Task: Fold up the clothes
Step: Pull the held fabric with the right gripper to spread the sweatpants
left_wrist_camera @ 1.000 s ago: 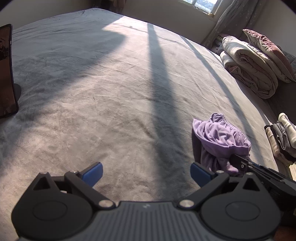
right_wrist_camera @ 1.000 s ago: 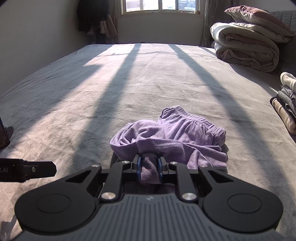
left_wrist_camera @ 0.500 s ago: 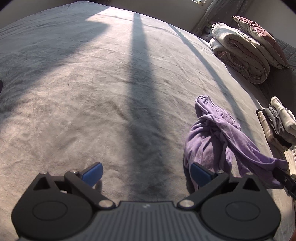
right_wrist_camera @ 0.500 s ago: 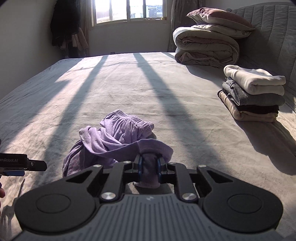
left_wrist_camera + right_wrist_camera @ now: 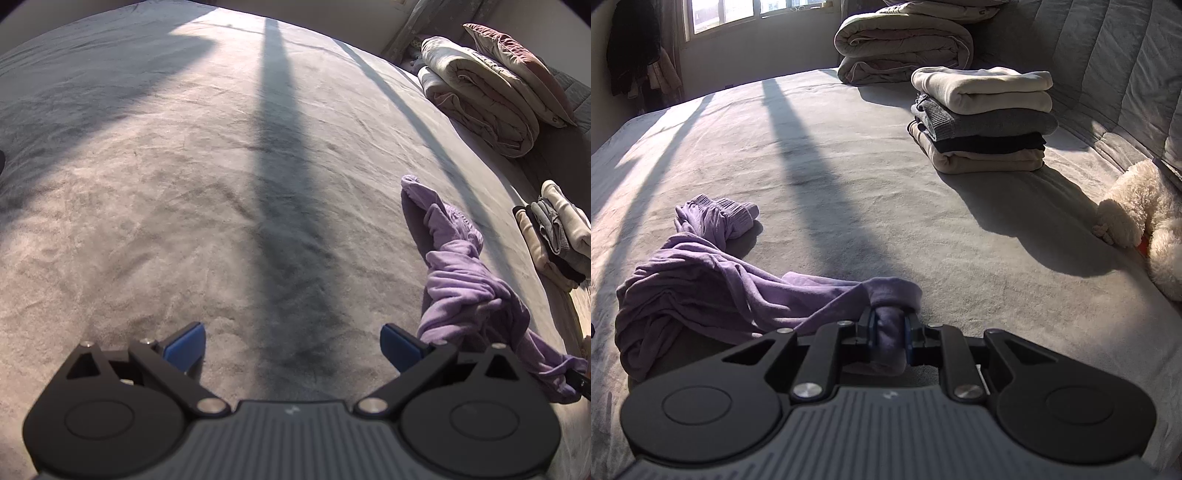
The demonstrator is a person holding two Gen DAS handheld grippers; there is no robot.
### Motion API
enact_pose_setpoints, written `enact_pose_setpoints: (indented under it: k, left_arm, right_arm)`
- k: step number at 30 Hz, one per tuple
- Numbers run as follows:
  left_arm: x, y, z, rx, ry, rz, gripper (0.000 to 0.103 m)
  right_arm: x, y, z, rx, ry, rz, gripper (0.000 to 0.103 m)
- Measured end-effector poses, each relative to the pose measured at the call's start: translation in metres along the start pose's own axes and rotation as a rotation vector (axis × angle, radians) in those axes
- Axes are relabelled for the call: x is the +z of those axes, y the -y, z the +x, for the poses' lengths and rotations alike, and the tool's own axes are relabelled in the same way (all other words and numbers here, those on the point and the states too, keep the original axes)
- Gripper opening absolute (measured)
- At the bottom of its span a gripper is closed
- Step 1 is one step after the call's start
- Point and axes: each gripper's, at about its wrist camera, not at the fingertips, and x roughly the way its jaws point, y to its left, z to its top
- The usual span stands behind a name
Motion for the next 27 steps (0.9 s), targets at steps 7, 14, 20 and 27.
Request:
enact_pose_setpoints:
  k: [7,14,20,27]
  left_arm:
    - [0.003,0.008,0.002,-0.021,-0.005,0.004,0.101]
    - [0.007,0.011,0.006,-0.023,-0.008,0.0,0.101]
    - [0.012,0.006,0.005,-0.028,-0.011,-0.015,0.101]
    - [0.019,-0.002,0.006,-0.03,-0.008,-0.048,0.101]
  right_arm:
    - [0.013,-0.011,-0.012,0.019,0.039,-0.025,0.045]
    - [0.023,-0.052,-0.01,0.159,0.051,-0.089,0.057]
    - [0.024,-0.09,0.004,0.28,0.021,-0.113,0.057]
    - [0.022,-0.127,0.015,0.386,0.023,-0.154,0.059]
